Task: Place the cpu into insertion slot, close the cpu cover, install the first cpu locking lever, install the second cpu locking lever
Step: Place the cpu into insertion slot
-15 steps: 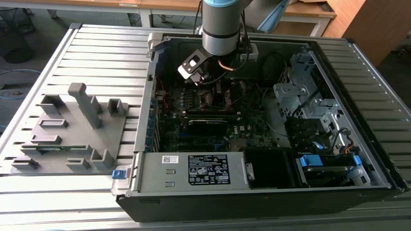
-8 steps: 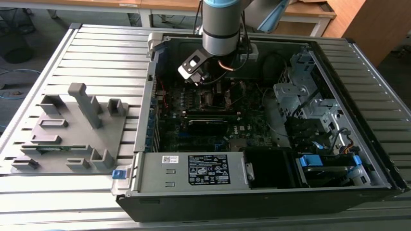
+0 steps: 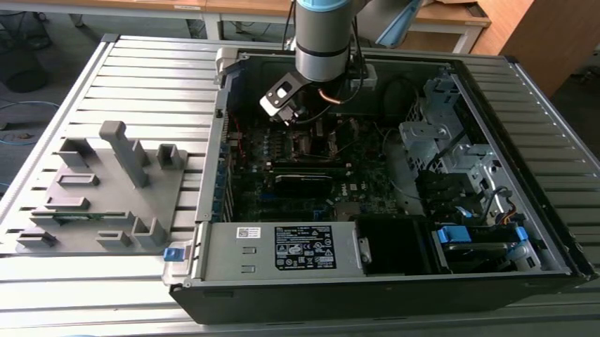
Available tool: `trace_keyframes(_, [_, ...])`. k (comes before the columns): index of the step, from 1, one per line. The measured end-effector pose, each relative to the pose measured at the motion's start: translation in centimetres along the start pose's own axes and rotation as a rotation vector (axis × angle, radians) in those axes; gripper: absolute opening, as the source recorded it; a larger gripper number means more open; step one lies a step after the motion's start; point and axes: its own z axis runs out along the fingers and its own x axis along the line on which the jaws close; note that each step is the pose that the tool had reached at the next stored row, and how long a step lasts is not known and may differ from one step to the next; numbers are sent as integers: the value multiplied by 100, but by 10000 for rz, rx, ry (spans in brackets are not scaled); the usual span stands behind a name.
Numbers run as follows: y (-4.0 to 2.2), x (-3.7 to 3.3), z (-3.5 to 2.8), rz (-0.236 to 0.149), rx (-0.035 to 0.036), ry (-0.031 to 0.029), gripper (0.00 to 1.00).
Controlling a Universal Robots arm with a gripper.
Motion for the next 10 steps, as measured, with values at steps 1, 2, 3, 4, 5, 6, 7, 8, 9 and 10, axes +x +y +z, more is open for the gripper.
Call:
trace_keyframes(1, [0, 0, 0, 0, 0, 0, 54])
trace_keyframes(2, [0, 0, 0, 0, 0, 0, 54])
trace_keyframes(3, [0, 0, 0, 0, -1, 0, 54])
trace_keyframes(4, [0, 0, 0, 0, 0, 0, 54])
trace_keyframes(5, [0, 0, 1, 0, 0, 0, 54])
trace_keyframes(6, [0, 0, 1, 0, 0, 0, 54])
trace_keyframes(7, [0, 0, 1, 0, 0, 0, 54])
trace_keyframes(8, [0, 0, 1, 0, 0, 0, 54])
trace_keyframes(9, [0, 0, 1, 0, 0, 0, 54])
trace_keyframes(10, [0, 0, 1, 0, 0, 0, 54])
